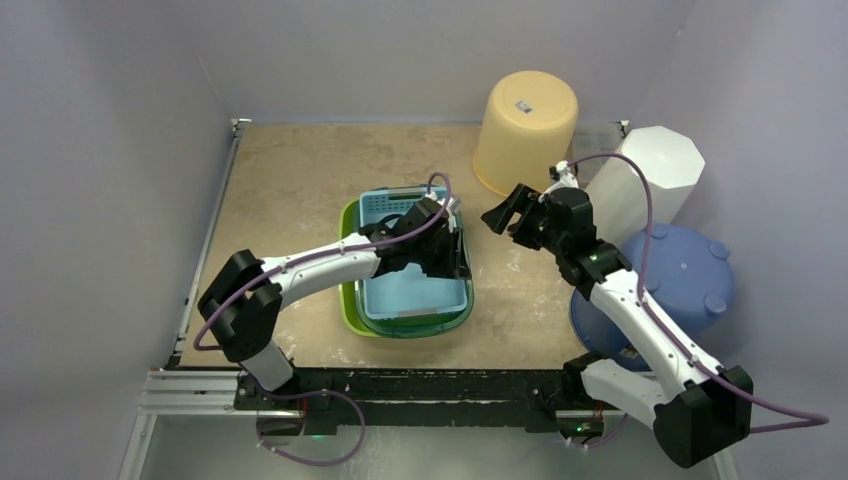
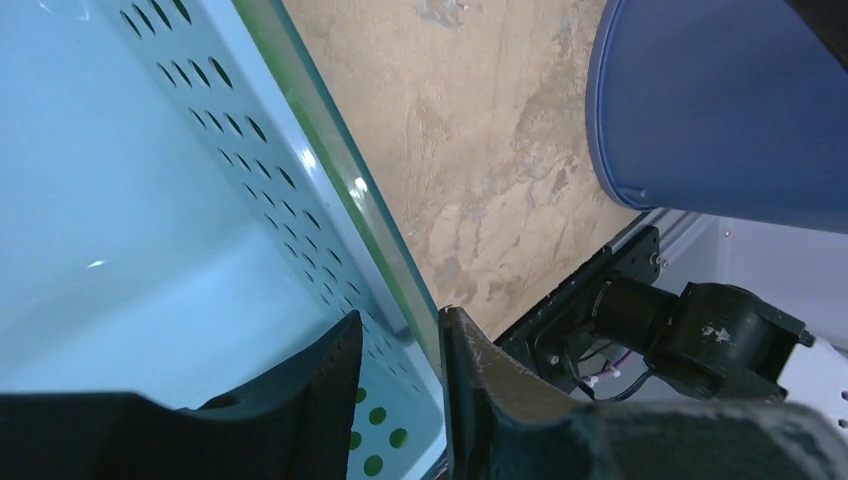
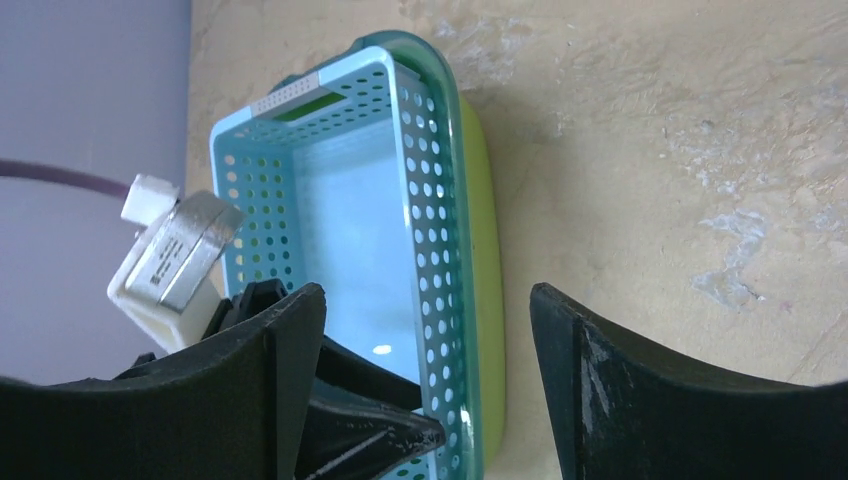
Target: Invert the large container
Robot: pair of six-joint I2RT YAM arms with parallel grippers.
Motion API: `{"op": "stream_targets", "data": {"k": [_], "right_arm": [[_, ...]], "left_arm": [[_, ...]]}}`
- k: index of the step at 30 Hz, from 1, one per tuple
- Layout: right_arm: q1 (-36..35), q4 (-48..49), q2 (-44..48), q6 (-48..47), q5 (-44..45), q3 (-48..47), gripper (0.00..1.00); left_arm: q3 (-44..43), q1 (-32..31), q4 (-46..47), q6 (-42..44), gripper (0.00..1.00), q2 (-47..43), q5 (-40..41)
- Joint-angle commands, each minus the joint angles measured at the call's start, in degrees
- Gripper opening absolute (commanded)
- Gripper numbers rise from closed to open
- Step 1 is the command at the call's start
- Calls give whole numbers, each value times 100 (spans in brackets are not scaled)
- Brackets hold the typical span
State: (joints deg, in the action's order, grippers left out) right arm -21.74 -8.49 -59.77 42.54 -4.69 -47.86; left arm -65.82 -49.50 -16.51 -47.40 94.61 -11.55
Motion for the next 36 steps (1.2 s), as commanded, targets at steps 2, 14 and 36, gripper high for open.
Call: {"op": "stream_targets", "data": {"k": [2,14,36], "right_arm": [[-6,22,237,264,395,9,78],[-434,-51,-1255,-527,-888,-864,77],[-1660,-1616,-3242,-694,2397,-1901,85]], "left_arm": [[-112,-61,-136,50,40,-693,809],[270,-1,-2159,-394,65,-2562,3656],[1232,691,-2312,-336,79,-3089,3145]]}}
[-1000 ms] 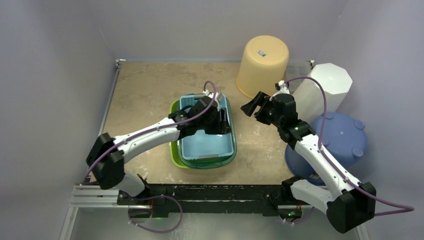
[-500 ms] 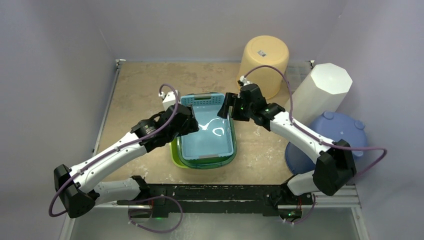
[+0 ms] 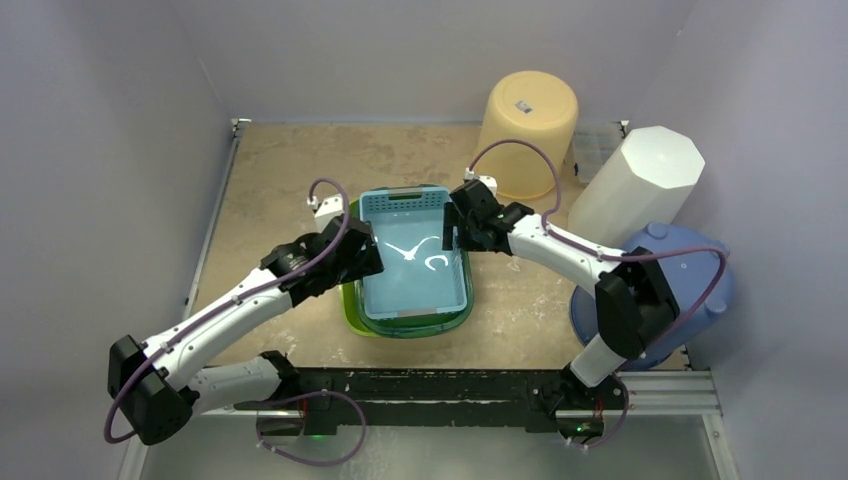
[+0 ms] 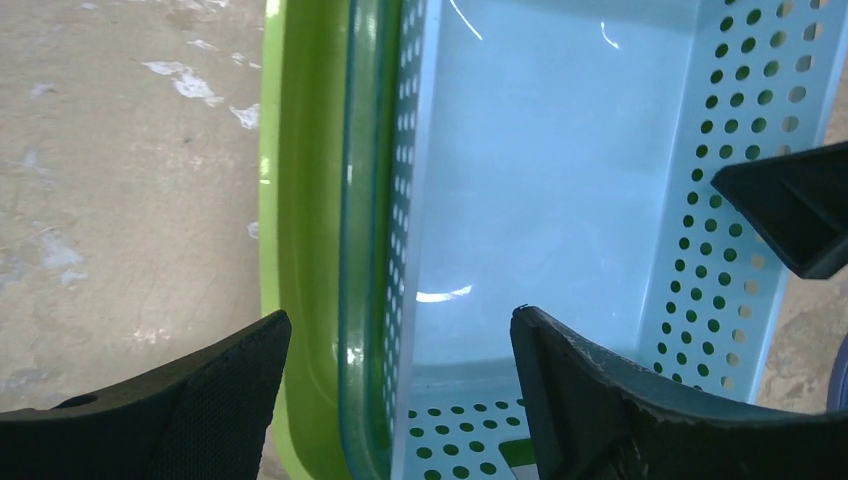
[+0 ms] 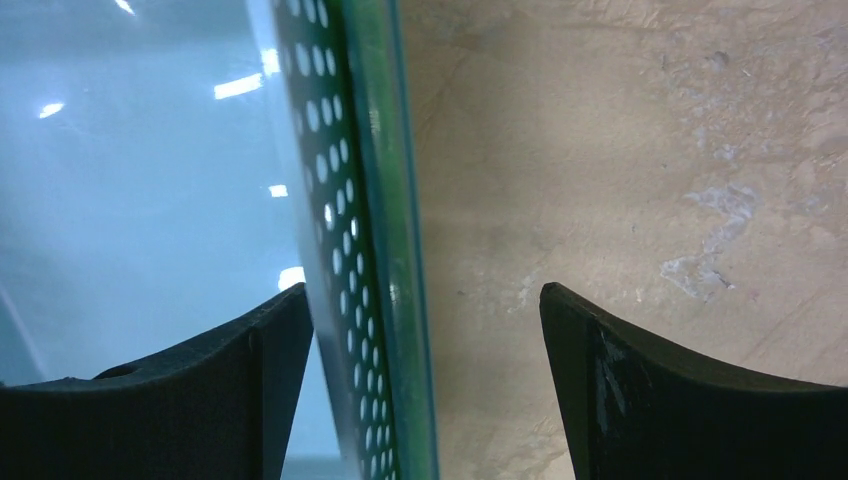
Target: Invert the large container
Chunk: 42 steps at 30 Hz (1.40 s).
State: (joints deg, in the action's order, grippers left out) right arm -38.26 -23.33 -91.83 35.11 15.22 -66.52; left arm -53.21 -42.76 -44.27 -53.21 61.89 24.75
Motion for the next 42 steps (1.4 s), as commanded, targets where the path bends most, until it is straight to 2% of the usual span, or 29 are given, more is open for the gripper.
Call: {"op": "stream_targets", "data": {"k": [1,9,13,20,29,34,37,42], "right_arm": [[-8,-95,-10,97,473,28,85],[463,287,731,911,447,865,74],[483,403,1184,1257,346,1258,71],[486,525,1578,1201,94,1450,73],[486,290,1844,922,-11,1056,75],[486,398,2124,886,-233,1044,74],[486,403,2180,879,-294,1064,72],[486,419,2101,913,-441,1133,66]], "left_arm": [[-58,18,557,348,79,236,-624],[-122,16,1104,599,77,580,-1288],[-188,14,1374,708,71,907,-1503],[-644,21,1438,966,46,1507,-1621],[-665,15,1358,991,25,1508,-1568],[-575,19,1404,952,6,1502,-1578],[-505,15,1489,879,0,1485,-1605],[-348,16,1687,661,0,1311,-1675]]}}
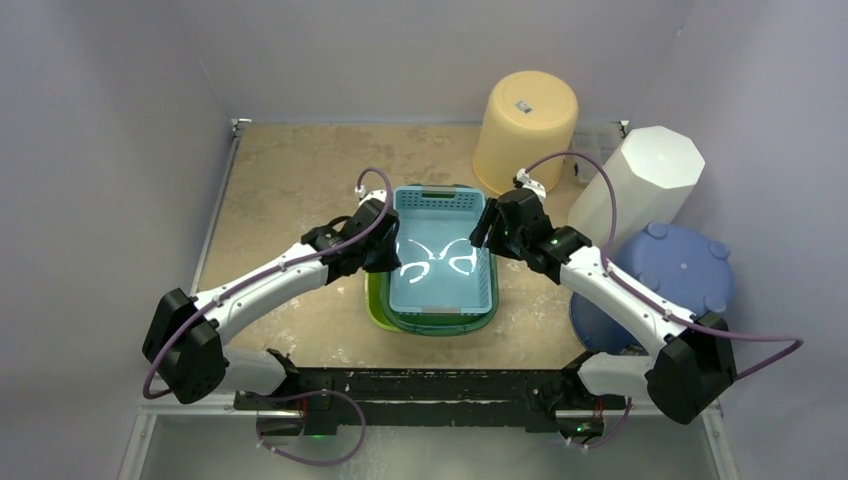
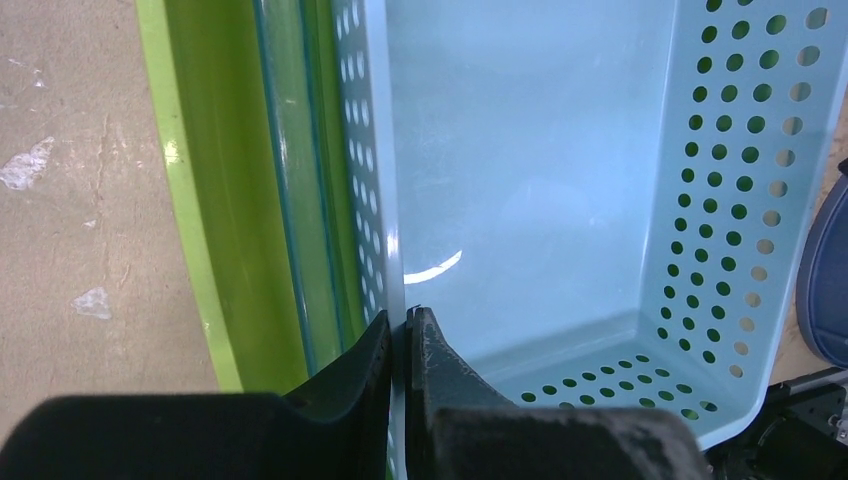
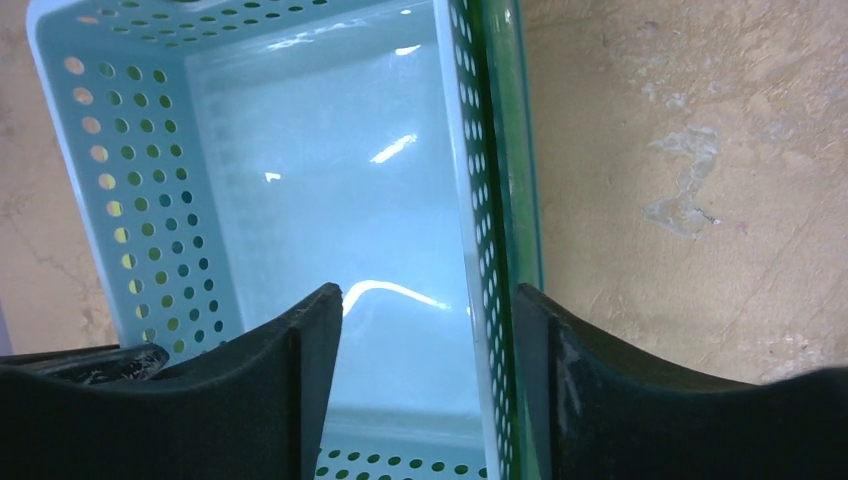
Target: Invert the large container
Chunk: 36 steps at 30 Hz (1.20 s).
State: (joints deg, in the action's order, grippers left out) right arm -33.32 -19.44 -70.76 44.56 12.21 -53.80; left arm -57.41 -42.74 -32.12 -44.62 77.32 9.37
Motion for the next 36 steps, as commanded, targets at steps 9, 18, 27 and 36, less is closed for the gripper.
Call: {"op": "stream_targets", "data": {"k": [9,18,27,36], "right_arm": [[-8,212,12,-87,-336,-60,51],[-8,-107,42,-161,241,-265,55],[-8,277,-188,-213,-520,-50,45],[-8,488,-217,-269,-574,-19,23]], "left_arm": [[268,14,741,-420,0,-687,-110],[352,22,738,-536,0,-915,-55],[401,71,729,-575,0,-1078,34],[457,81,795,-570,0,-1109,-95]]}}
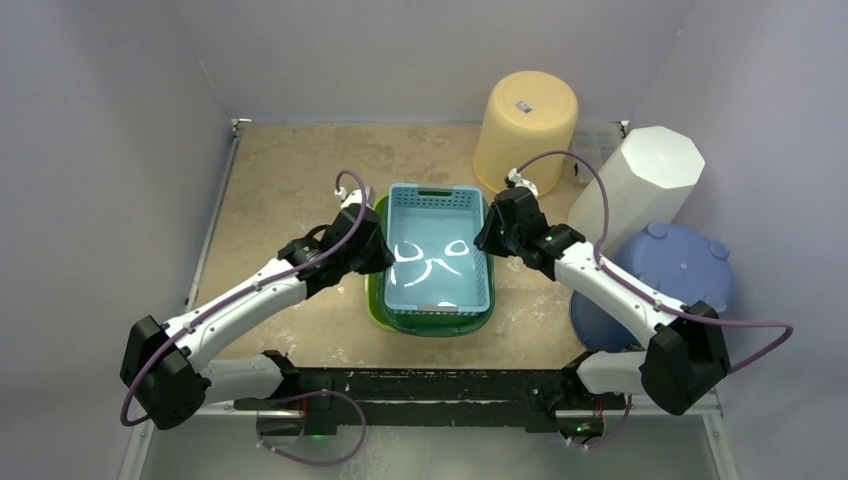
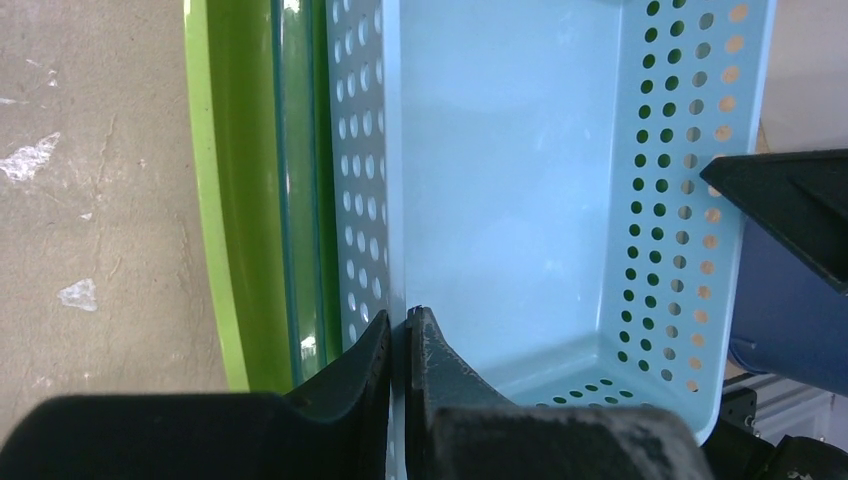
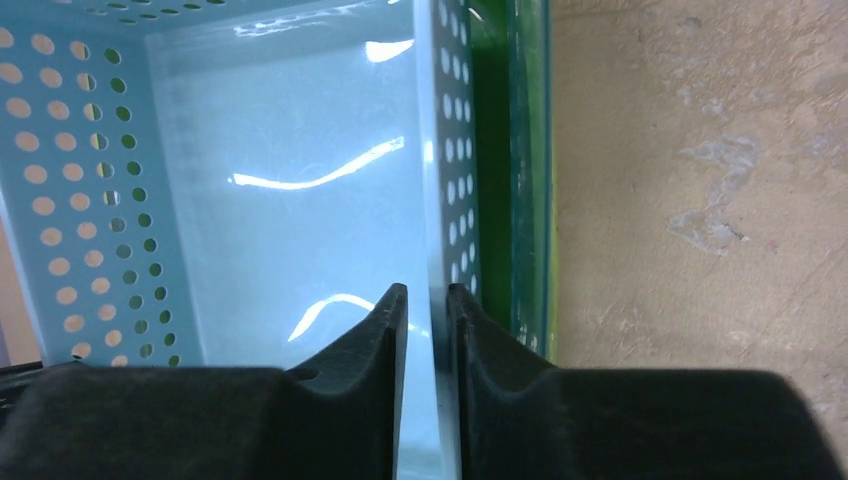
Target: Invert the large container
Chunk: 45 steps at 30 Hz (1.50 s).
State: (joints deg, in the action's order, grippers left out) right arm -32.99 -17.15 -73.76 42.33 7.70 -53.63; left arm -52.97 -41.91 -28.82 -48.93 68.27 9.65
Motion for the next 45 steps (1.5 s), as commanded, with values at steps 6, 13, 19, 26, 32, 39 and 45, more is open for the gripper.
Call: {"op": "stream_targets", "data": {"k": [6,13,19,26,32,39,45], "right_arm": [[-41,10,58,-35,399,-93,5],[-41,140,248,128,466,104,0],[-33,261,309,340,381,100,0],[64,446,439,787,140,106,0],[143,705,825,1312,-31,209,0],[182,1045,854,1841,-155,355,0],[229,1327,621,2282,-238,311,0]], "left_arm": [[-50,12,426,-112,0,-261,-106],[-93,11,282,-95,0,-266,-69],[-268,50,-112,-170,53,-454,44],[-555,55,-494,-386,79,-1174,280],[-402,59,-608,-585,79,-1724,-215],[256,52,505,-1038,78,-2482,-1218],[606,57,1335,-1309,78,-2431,-1989]]}}
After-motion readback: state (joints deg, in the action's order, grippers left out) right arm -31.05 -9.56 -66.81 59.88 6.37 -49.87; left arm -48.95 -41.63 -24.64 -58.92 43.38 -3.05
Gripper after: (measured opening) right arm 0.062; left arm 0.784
